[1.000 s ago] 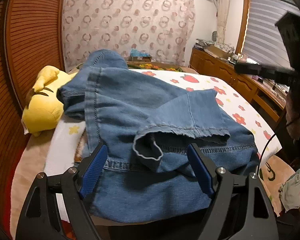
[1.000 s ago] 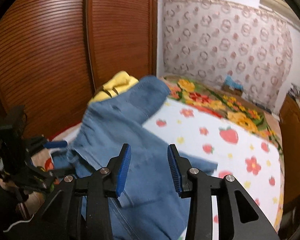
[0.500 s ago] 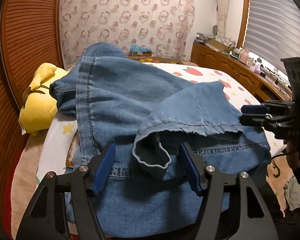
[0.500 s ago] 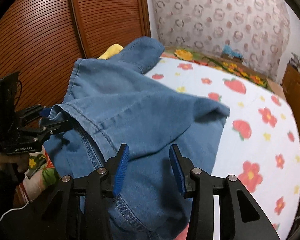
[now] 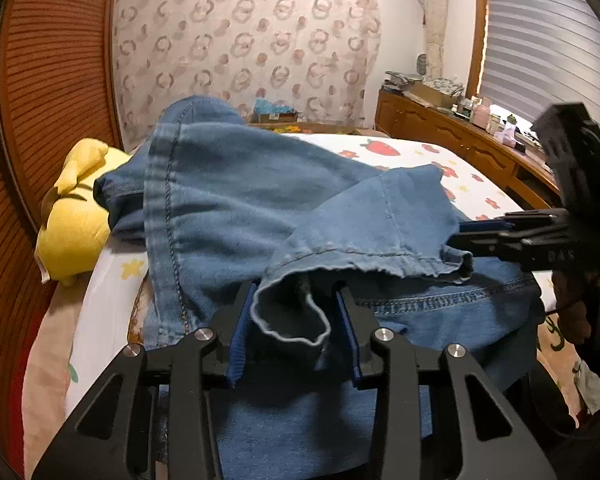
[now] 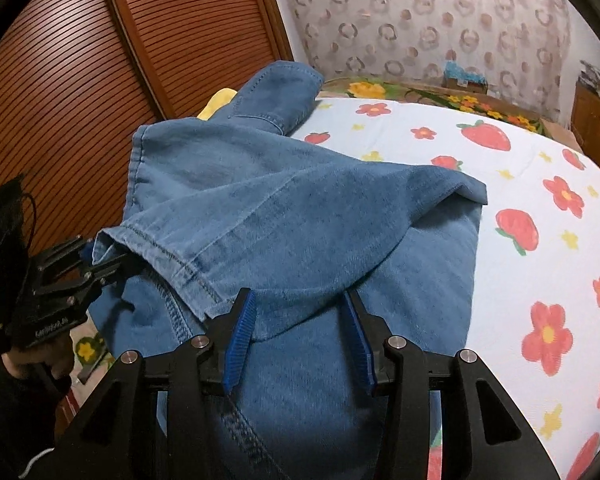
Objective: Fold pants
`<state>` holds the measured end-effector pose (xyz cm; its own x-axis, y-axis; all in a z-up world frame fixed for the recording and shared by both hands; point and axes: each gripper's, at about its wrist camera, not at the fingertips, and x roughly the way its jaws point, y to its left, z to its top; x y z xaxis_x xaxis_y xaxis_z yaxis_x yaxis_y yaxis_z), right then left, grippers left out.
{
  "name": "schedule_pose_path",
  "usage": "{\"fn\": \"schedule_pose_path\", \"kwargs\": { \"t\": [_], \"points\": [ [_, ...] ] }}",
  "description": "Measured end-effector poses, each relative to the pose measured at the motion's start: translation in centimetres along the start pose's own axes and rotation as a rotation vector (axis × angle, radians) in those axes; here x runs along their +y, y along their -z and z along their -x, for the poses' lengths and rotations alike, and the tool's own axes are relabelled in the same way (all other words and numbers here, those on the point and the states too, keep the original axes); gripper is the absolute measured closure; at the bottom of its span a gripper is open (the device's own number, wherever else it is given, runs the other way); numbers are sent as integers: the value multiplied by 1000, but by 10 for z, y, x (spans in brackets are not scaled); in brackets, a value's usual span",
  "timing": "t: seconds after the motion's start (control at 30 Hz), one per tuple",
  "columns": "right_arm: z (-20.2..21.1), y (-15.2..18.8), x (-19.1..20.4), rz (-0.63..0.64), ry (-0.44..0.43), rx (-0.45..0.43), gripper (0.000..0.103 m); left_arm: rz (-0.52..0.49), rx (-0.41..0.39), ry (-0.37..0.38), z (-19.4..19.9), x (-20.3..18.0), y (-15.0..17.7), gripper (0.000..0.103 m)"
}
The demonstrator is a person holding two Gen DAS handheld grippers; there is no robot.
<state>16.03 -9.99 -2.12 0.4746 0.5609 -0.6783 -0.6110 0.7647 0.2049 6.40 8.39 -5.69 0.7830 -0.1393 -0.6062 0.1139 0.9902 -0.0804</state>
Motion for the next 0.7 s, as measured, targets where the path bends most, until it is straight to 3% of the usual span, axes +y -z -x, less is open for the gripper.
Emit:
{"fn": "schedule_pose_path", "kwargs": {
  "t": [0.2, 0.27, 0.33, 0.37, 0.7],
  "points": [
    [-11, -7, -10, 4, -4, 6, 58, -17, 19, -5, -7, -1, 0, 64],
    [-20, -8, -11, 17, -4, 22, 80, -22, 15, -5, -7, -1, -1, 66],
    [-19, -5, -15, 26, -4, 22, 95, -39, 13, -7, -7, -4, 0, 86],
    [-18, -6, -15, 34, -2, 15, 97, -50, 8, -10, -5, -6, -1, 86],
    [58, -44, -5, 152, 14, -192, 100, -78, -131, 57, 53, -27, -22, 94]
  ]
}}
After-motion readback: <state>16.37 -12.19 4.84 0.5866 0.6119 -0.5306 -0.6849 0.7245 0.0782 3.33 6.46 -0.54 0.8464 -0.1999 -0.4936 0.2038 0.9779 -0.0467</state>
